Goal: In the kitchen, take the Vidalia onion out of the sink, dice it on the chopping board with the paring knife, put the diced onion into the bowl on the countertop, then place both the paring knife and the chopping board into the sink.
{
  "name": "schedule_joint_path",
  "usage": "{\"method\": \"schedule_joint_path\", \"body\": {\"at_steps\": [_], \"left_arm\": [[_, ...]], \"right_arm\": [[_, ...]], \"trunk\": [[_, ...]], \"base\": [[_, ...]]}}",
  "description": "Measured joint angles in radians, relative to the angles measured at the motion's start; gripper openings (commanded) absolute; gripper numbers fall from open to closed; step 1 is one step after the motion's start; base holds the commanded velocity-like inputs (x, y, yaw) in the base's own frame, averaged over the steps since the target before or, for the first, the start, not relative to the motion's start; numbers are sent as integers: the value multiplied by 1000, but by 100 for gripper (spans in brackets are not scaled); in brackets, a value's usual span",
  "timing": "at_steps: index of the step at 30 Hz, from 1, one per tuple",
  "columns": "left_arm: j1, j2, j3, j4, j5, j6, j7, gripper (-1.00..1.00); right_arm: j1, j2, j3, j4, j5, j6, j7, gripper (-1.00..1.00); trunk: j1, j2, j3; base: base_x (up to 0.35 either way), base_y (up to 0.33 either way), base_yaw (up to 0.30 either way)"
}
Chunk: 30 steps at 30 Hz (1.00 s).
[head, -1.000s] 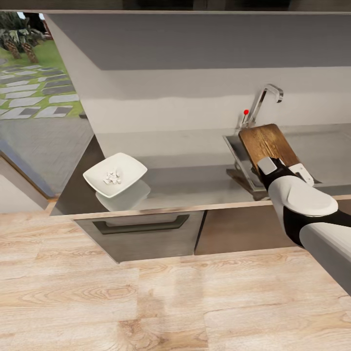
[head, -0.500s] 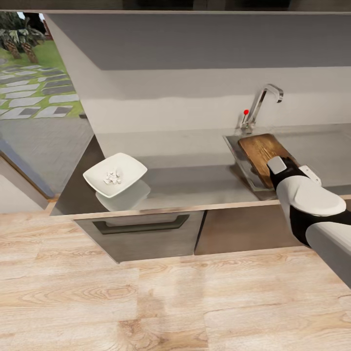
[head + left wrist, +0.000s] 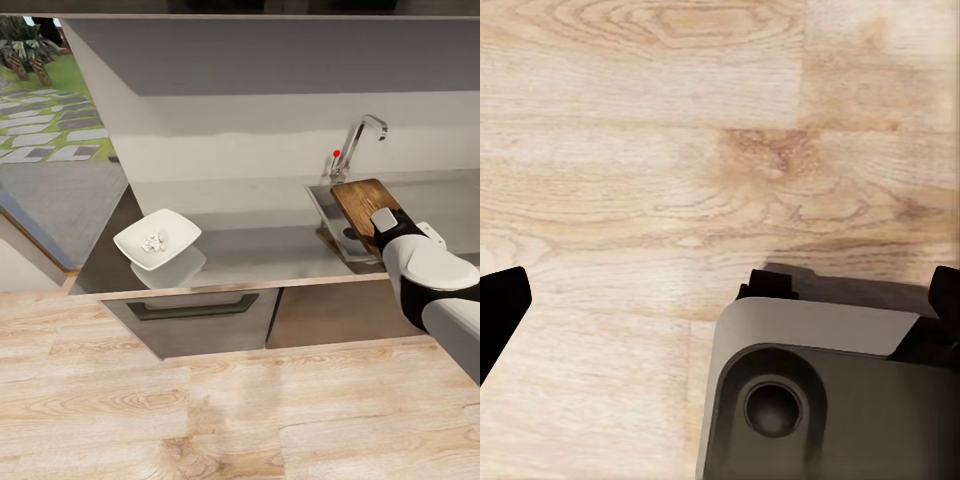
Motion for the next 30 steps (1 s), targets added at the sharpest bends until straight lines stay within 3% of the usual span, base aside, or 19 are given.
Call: {"method": "schedule_joint_path", "body": {"at_steps": [6,19,30], "left_arm": [[0,-1,0,0,0,0,0,100],[0,-1,1,0,0,0,0,100],[0,-1,0,0,0,0,0,100]], "right_arm": [[-1,6,0,2,0,-1,0,-100],[0,8,-1,3,-1,-1,-1,-100],[1,-27,1,2,3,-1,1,-100]], "trunk": [[0,0,0],[0,0,0],[0,0,0]], "base": [[29,13,0],[247,129,0],[32,7,0]]}}
